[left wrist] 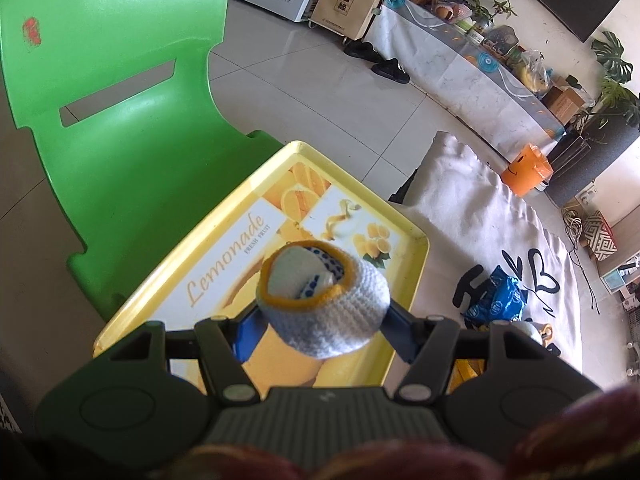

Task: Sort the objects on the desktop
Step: 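Carry the glove and blue bag onto the yellow lemon tray and open both grippers, then withdraw both tools from the tray back toward the pile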

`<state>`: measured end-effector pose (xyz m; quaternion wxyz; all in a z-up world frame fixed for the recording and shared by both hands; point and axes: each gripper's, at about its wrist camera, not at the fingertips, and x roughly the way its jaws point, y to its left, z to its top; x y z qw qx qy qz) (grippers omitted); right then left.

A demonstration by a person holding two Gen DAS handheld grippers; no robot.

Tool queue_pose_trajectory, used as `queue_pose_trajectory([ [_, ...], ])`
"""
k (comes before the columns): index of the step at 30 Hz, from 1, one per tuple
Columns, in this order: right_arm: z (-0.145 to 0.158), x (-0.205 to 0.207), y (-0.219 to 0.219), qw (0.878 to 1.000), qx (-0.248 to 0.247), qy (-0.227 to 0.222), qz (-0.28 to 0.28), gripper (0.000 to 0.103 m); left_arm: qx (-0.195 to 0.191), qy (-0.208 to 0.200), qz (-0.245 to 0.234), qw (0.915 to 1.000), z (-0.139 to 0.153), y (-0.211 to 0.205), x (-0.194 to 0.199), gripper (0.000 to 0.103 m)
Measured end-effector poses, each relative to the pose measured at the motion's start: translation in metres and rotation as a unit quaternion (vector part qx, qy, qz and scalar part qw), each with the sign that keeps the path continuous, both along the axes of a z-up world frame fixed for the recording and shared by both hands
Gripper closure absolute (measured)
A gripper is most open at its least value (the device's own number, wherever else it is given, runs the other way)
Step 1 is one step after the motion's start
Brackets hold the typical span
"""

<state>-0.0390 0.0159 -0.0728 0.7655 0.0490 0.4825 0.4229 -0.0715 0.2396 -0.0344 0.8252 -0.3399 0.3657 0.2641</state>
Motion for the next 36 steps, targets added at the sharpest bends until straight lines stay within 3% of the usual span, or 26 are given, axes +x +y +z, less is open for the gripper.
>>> queue_pose_trajectory([
  [3, 0.002, 0.001, 0.015, 0.999, 0.031, -0.025, 0.013, 0.041, 0.026, 0.004, 0.013, 0.9996, 0.004, 0.003, 0.004, 0.041],
  [5, 0.002, 0.003, 0.022, 0.998, 0.042, -0.051, 0.012, 0.04, 0.037, 0.007, 0.027, 0.9989, 0.006, 0.005, 0.004, 0.035],
  [6, 0.002, 0.005, 0.024, 0.998, 0.04, -0.057, 0.012, 0.039, 0.038, 0.006, 0.039, 0.9985, 0.007, 0.007, 0.003, 0.026],
  [7, 0.001, 0.007, 0.027, 0.998, 0.03, -0.057, 0.007, 0.032, 0.043, 0.003, 0.047, 0.998, 0.009, 0.009, 0.001, 0.021],
  [10, -0.004, 0.014, 0.02, 0.999, 0.028, -0.04, -0.024, 0.022, 0.063, 0.005, 0.042, 0.9971, 0.012, 0.007, 0.002, 0.02],
  [17, -0.001, 0.019, -0.003, 0.998, 0.023, -0.031, -0.057, 0.022, 0.045, 0.007, 0.026, 0.9986, 0.006, 0.0, 0.005, 0.019],
  [20, 0.002, 0.02, -0.017, 0.996, 0.01, -0.036, -0.076, 0.022, 0.048, 0.005, 0.016, 0.9987, 0.006, -0.007, 0.006, 0.009],
  [36, -0.003, 0.016, -0.073, 0.988, -0.045, -0.022, -0.148, 0.022, 0.075, 0.009, -0.109, 0.9911, 0.003, -0.061, 0.023, 0.007],
])
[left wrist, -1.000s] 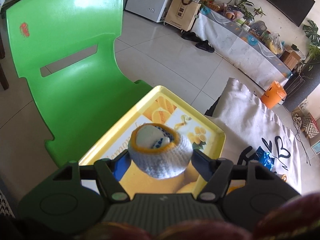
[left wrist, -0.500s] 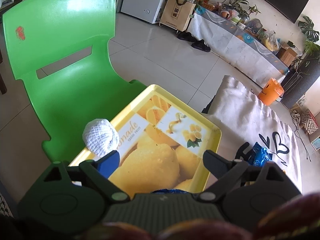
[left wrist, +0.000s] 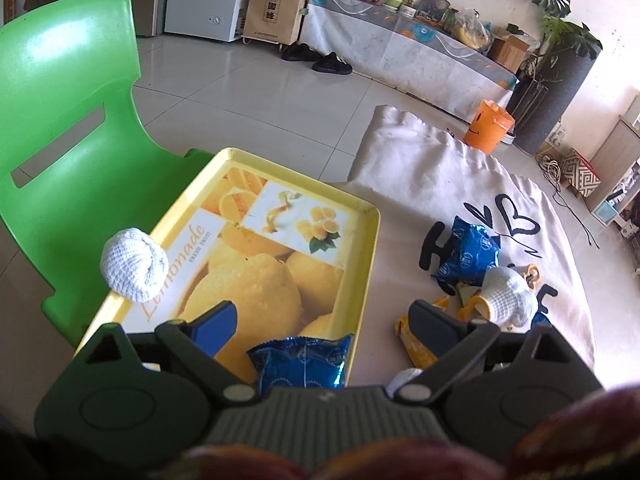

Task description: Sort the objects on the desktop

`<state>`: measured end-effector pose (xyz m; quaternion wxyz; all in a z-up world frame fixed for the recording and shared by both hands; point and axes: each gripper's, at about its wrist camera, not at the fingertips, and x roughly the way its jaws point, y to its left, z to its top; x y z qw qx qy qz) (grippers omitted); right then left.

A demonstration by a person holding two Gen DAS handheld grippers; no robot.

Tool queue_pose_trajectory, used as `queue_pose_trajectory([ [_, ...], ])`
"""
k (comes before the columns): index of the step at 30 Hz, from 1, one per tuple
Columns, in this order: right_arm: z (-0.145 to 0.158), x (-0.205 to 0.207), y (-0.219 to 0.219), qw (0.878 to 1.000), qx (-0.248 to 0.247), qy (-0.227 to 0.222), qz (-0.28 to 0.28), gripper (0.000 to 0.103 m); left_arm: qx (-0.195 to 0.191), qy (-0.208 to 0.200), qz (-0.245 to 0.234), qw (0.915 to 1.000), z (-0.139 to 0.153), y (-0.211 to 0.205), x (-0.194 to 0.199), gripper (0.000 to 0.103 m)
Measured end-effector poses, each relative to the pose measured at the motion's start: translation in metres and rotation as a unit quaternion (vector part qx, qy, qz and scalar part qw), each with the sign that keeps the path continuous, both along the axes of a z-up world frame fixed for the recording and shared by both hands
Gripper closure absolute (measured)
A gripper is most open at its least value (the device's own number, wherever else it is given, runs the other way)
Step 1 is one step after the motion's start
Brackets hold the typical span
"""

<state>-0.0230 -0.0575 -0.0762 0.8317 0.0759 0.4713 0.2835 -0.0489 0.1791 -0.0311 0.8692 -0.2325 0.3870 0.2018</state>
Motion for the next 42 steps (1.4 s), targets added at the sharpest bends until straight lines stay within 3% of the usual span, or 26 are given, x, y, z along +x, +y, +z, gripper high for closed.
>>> queue_pose_trajectory([
  [11, -0.003, 0.011, -0.037, 0.996, -0.023, 0.017, -0.086, 0.022, 0.017, 0.004, -0.069, 0.9975, -0.006, -0.032, 0.008, 0.001],
  [18, -0.003, 0.018, -0.05, 0.994, -0.018, 0.022, -0.109, 0.022, 0.026, 0.005, -0.111, 0.9935, -0.01, -0.052, 0.014, 0.001],
  [34, -0.01, 0.056, -0.07, 0.989, 0.012, 0.019, -0.149, 0.022, 0.027, 0.034, -0.134, 0.99, -0.028, -0.069, 0.027, 0.001],
  [42, -0.02, 0.076, -0.059, 0.989, 0.021, 0.02, -0.146, 0.022, 0.031, 0.046, -0.145, 0.9878, -0.035, -0.071, 0.031, 0.001],
])
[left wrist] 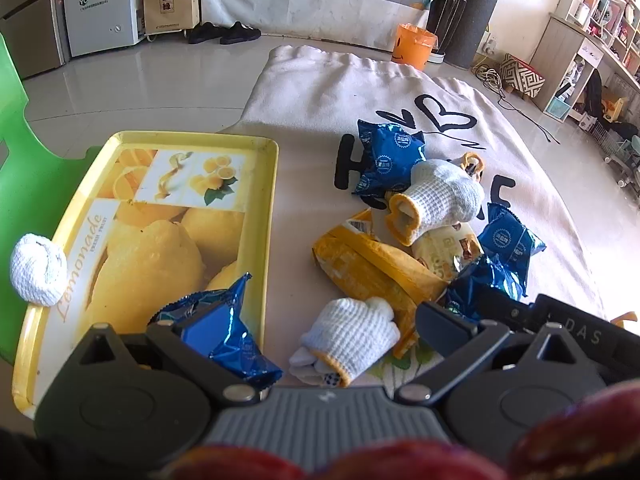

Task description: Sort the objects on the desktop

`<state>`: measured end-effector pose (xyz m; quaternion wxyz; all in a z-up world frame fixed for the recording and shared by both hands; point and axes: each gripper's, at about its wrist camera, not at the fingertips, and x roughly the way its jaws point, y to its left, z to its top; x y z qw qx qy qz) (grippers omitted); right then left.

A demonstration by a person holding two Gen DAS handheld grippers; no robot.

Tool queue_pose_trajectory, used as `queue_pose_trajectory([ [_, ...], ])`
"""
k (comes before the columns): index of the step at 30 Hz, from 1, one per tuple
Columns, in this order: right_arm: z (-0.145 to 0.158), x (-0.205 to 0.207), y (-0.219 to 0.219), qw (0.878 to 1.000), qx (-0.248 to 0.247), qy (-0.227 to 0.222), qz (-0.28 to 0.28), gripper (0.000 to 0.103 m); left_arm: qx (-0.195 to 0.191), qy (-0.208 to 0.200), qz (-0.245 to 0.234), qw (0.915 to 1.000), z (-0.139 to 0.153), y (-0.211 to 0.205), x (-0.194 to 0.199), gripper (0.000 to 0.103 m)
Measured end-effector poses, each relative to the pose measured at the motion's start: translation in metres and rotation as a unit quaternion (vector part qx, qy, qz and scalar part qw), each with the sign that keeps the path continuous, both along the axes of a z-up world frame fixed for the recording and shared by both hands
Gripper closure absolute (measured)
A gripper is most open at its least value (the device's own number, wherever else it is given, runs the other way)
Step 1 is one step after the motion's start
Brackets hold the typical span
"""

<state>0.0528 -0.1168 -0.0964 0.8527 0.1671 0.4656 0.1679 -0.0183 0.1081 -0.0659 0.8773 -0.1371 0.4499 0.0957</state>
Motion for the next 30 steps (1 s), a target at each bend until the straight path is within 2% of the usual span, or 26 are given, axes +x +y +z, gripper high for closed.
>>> queue_pose_trajectory([
  [6, -0.015, 0.009, 0.008, 1.0, 0.007, 0.011, 0.006, 0.023, 0.003, 0.01, -0.01, 0.9999, -0.005, -0.003, 0.003, 0.001],
  [7, -0.017, 0.01, 0.008, 1.0, 0.007, 0.009, 0.006, 0.028, 0.005, 0.012, -0.014, 0.9998, -0.007, -0.004, 0.004, 0.001],
  [9, -0.019, 0.011, 0.007, 1.0, 0.007, 0.006, 0.005, 0.032, 0.009, 0.015, -0.021, 0.9996, -0.009, -0.007, 0.005, 0.001],
  [16, -0.005, 0.009, -0.019, 0.998, 0.037, 0.026, -0.042, 0.035, 0.021, 0.019, -0.054, 0.9982, -0.017, -0.021, 0.013, 0.001],
  [22, 0.015, 0.004, -0.045, 0.993, -0.073, 0.037, -0.081, 0.035, 0.029, 0.032, -0.079, 0.9959, -0.031, -0.037, 0.022, 0.001],
  [25, 0.014, 0.007, -0.049, 0.991, -0.106, 0.04, -0.065, 0.035, 0.03, 0.043, -0.091, 0.9945, -0.039, -0.043, 0.025, 0.001],
  [27, 0.006, 0.01, -0.05, 0.991, -0.109, 0.054, -0.054, 0.034, 0.026, 0.048, -0.096, 0.9939, -0.045, -0.046, 0.027, 0.001],
  [30, -0.007, 0.012, -0.058, 0.992, -0.073, 0.083, -0.067, 0.028, 0.029, 0.044, -0.1, 0.9936, -0.046, -0.049, 0.027, 0.001],
])
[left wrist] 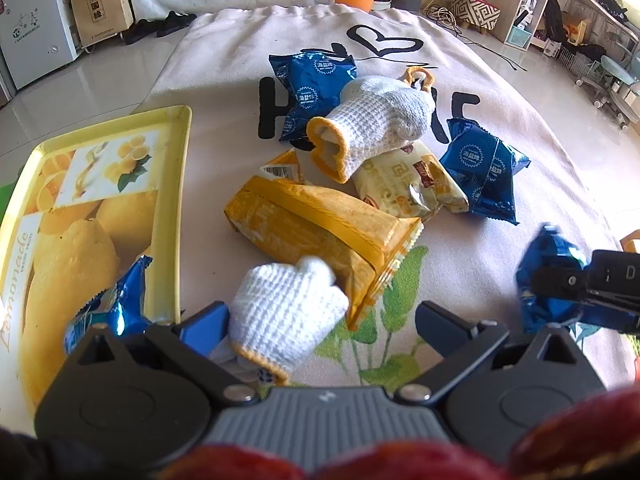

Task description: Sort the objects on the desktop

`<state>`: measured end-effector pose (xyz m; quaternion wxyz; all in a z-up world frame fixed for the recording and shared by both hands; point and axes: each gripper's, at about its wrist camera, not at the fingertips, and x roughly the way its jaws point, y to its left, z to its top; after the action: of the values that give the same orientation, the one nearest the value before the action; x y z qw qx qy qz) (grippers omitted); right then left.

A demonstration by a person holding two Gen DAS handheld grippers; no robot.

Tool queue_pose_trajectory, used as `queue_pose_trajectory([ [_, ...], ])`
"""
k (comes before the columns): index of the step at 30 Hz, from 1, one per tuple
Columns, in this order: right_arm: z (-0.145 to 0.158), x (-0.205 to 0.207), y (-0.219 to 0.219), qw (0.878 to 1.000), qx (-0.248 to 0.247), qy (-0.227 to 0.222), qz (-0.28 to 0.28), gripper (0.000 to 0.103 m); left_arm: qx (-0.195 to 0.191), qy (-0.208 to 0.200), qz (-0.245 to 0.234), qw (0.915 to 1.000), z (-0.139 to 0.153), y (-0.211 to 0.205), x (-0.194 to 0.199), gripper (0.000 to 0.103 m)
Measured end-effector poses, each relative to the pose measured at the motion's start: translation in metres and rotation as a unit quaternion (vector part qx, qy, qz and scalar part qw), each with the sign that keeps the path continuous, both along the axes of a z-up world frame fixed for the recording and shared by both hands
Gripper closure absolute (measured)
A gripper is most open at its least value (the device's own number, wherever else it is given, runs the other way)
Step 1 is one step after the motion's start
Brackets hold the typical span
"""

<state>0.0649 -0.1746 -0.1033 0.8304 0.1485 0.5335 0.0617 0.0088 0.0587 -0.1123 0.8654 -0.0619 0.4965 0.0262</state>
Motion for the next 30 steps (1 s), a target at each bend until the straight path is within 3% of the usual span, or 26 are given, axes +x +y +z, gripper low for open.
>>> queue_pose_trajectory([
  [12, -0.014, 0.003, -0.001, 1.0, 0.02, 0.017, -0.015, 0.022, -0.089, 0.011, -0.026, 0.9957, 0.016, 0.006, -0.013, 0.001],
  [18, -0.014, 0.004, 0.007, 1.0, -0.005, 0.006, 0.009, 0.02, -0.034, 0.012, -0.01, 0.9993, 0.012, 0.005, -0.01, 0.001],
  [30, -0.017, 0.006, 0.021, 0.997, -0.054, -0.016, 0.053, 0.013, 0.01, 0.032, -0.007, 0.9994, -0.009, -0.003, 0.001, 0.001],
])
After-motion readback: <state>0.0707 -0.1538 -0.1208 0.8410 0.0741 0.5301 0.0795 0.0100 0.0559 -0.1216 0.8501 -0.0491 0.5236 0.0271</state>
